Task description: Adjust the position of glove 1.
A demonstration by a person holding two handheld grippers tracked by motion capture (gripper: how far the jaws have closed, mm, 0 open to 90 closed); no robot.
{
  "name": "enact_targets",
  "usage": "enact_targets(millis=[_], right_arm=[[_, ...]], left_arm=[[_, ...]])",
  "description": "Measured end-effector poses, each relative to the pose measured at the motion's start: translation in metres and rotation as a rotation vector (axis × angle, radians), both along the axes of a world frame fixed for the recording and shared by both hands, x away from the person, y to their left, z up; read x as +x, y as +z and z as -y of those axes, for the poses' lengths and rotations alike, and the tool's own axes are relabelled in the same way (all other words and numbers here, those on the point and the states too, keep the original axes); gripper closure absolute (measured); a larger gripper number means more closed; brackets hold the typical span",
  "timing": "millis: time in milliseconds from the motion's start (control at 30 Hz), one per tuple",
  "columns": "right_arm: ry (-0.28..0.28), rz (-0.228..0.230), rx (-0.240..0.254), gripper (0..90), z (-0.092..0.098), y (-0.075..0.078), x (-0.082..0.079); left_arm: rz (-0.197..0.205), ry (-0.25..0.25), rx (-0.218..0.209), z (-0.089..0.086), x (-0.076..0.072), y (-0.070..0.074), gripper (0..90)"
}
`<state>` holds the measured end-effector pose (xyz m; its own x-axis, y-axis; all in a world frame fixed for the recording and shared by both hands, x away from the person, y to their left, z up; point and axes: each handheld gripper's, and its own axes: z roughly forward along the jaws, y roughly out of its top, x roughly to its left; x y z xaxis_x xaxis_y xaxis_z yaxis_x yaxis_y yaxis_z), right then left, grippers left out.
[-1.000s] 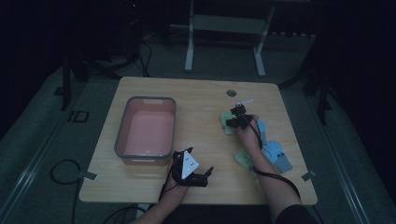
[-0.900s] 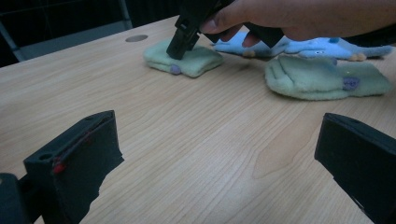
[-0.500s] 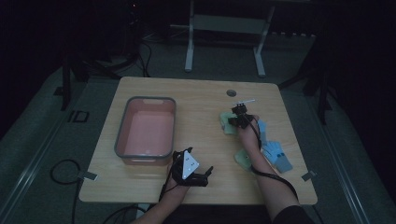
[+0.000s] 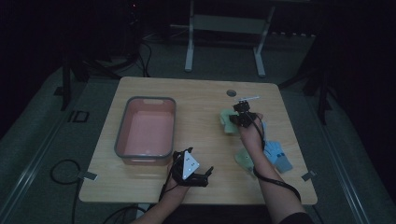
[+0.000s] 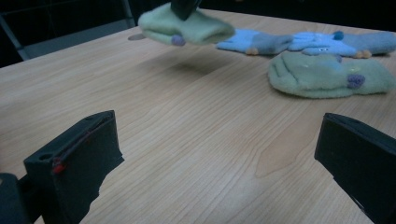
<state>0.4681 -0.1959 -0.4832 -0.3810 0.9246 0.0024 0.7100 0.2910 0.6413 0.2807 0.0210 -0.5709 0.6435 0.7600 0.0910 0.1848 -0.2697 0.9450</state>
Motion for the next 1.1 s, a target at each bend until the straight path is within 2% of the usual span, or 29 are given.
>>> enact_targets(millis=[133, 233, 267, 400, 467, 567, 867, 1100], right_arm=[[0.006, 0.003, 0.016, 87.2, -0.006, 0.011, -0.016], [0.014, 0.026, 0.022, 87.2, -0.012, 0.019, -0.031], [0.014, 0.034, 0.041, 87.2, -0.013, 0.021, -0.035], [0.028, 0.050, 0.030, 87.4, -0.023, 0.026, -0.053], [0.023, 0.052, 0.046, 87.5, -0.025, 0.027, -0.060], [0.005, 0.035, 0.056, 87.5, -0.028, 0.023, -0.070], [0.008, -0.001, 0.065, 87.5, -0.043, 0.003, -0.090], [-0.002, -0.031, 0.070, 87.5, -0.055, -0.017, -0.095]], left_arm=[[0.004, 0.000, 0.002, 0.000, 0.000, 0.000, 0.2], [0.002, 0.002, -0.006, 0.000, 0.000, 0.000, 0.2], [0.002, 0.003, -0.006, -0.001, 0.000, 0.000, 0.2], [0.006, 0.005, -0.009, -0.001, -0.001, 0.000, 0.2], [0.008, 0.005, -0.007, -0.001, -0.001, 0.000, 0.2], [0.009, 0.005, -0.005, 0.000, -0.001, 0.000, 0.2], [0.015, 0.002, -0.006, 0.000, -0.001, 0.000, 0.2], [0.017, 0.003, -0.006, -0.001, -0.002, 0.000, 0.2]])
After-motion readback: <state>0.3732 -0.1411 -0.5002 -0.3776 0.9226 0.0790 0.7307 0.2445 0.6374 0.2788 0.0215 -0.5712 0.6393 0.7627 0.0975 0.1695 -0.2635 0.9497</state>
